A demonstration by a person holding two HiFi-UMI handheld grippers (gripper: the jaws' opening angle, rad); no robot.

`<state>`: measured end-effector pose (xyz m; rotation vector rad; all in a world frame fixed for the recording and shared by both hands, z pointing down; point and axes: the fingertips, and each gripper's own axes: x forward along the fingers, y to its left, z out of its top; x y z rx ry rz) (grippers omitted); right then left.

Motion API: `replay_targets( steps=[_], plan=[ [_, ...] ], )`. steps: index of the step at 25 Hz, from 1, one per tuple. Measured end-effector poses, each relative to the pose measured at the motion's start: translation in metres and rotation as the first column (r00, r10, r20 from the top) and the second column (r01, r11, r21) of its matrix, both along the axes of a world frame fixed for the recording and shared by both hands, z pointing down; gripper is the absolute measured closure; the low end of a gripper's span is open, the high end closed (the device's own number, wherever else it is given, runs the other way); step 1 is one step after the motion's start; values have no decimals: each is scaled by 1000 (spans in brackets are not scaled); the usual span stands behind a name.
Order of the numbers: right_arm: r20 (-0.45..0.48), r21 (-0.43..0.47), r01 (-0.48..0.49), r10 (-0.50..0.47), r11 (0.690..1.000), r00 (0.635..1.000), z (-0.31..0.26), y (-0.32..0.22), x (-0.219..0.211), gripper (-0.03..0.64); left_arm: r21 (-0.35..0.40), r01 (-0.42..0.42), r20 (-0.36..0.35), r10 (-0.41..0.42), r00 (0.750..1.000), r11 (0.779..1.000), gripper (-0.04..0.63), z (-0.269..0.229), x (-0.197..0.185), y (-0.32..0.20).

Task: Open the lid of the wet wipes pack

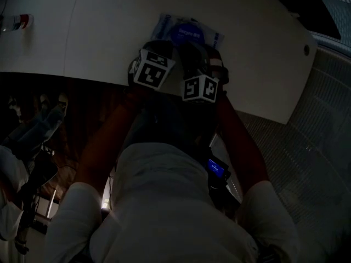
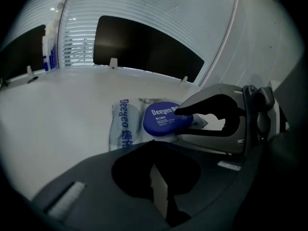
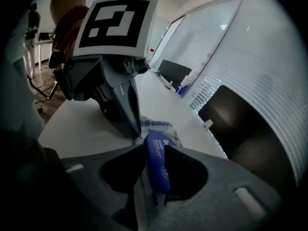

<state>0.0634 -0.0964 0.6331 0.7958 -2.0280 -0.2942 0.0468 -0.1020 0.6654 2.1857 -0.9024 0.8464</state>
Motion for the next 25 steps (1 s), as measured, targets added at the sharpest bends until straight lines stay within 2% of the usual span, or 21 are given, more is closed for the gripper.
replay_targets(
  steps=[3,8,13,21,25],
  plan=[
    [-22,5,18,-18,1000,1000,5,-2,1,506,-12,-21,16,21,1000,1000,594,-2,4,-2],
    [-70,17,60,-59,998,996,7,-3,-1,502,-76,-49,57,53,997,996,594,8,1,8],
    [-51,30,55,-53,998,997,-2,-5,-1,489,-69,-61,59,65,996,996,594,8,2,8],
    [-17,121,37,-35,992,999,-47,-28,-1,492,-83,-63,43,67,997,995,594,9,0,11],
    [-42,171,32,-26,985,999,-60,-55,8,492,-47,-59,11,60,998,997,594,-1,5,1]
  ],
)
